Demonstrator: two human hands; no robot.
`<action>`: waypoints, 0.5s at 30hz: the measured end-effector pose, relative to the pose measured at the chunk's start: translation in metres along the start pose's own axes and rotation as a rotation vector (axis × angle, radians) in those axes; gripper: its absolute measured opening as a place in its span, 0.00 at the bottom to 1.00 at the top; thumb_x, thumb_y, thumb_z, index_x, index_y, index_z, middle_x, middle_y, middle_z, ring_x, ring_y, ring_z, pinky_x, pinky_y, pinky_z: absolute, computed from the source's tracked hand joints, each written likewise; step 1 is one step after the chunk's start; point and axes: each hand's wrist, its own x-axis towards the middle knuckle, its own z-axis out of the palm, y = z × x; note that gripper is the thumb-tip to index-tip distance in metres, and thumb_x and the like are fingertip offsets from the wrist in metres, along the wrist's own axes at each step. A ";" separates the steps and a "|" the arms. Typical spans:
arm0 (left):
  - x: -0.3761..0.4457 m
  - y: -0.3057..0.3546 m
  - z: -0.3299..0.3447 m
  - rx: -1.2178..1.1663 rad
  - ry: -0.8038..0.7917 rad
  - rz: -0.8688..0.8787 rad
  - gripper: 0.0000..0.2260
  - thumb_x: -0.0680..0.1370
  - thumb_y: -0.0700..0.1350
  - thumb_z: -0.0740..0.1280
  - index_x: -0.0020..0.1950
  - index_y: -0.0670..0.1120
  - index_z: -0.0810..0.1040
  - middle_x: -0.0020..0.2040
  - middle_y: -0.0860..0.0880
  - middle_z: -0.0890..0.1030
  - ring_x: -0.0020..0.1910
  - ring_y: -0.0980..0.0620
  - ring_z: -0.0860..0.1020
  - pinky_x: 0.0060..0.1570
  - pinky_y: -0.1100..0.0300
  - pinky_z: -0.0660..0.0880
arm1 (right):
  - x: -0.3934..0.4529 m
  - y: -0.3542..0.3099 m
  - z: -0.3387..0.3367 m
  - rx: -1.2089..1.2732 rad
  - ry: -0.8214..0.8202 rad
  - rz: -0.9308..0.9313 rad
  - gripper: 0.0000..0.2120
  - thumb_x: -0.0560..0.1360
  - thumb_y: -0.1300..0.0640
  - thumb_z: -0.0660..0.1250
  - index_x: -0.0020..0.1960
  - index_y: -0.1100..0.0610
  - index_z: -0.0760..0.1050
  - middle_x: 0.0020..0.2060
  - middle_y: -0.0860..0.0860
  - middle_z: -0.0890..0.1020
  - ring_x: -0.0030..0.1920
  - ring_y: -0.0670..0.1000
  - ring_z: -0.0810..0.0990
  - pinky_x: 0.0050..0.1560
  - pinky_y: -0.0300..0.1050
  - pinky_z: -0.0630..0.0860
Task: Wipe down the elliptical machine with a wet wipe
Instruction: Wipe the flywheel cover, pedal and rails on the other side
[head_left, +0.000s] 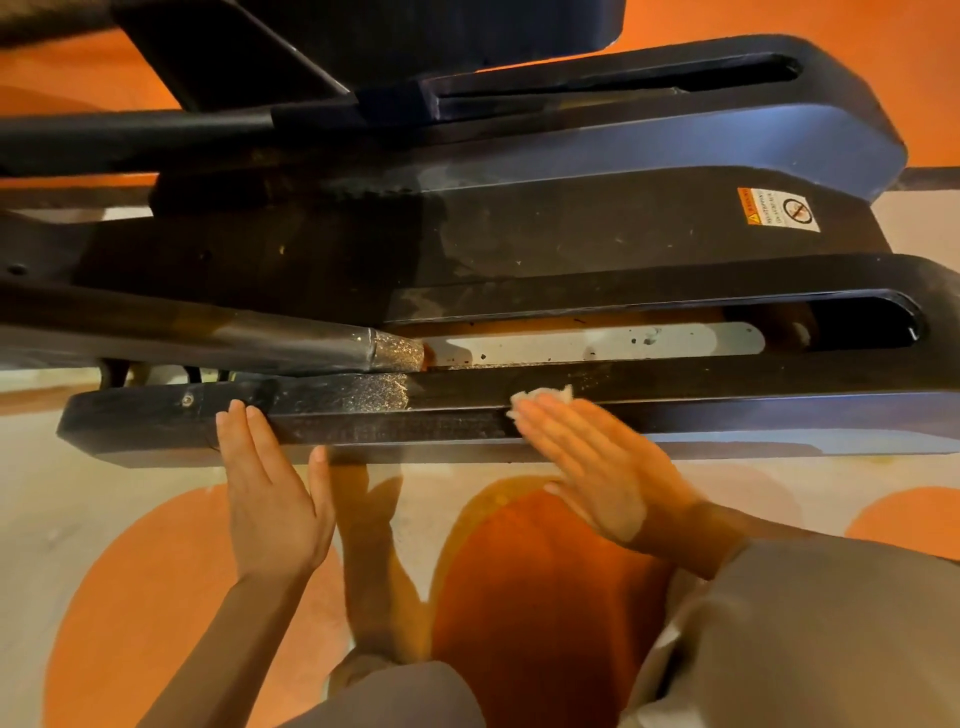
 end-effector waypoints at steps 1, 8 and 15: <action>0.000 0.000 0.001 0.008 0.000 0.002 0.31 0.83 0.53 0.54 0.78 0.33 0.52 0.80 0.36 0.52 0.80 0.41 0.48 0.77 0.48 0.50 | -0.007 0.005 -0.001 -0.001 0.031 0.042 0.31 0.81 0.45 0.52 0.78 0.59 0.52 0.78 0.57 0.53 0.78 0.56 0.51 0.78 0.52 0.46; 0.000 0.000 0.001 0.003 0.010 0.012 0.32 0.83 0.54 0.53 0.78 0.33 0.53 0.79 0.35 0.53 0.80 0.40 0.49 0.78 0.47 0.50 | -0.072 0.034 0.004 -0.235 0.015 0.186 0.34 0.81 0.43 0.49 0.79 0.61 0.46 0.79 0.58 0.46 0.79 0.57 0.46 0.78 0.53 0.42; 0.000 0.000 0.002 -0.011 0.013 0.014 0.32 0.83 0.53 0.53 0.78 0.33 0.53 0.79 0.35 0.53 0.80 0.40 0.49 0.77 0.44 0.52 | -0.077 0.024 -0.005 -0.180 -0.040 0.444 0.37 0.79 0.41 0.50 0.80 0.60 0.43 0.79 0.57 0.43 0.79 0.57 0.43 0.78 0.52 0.40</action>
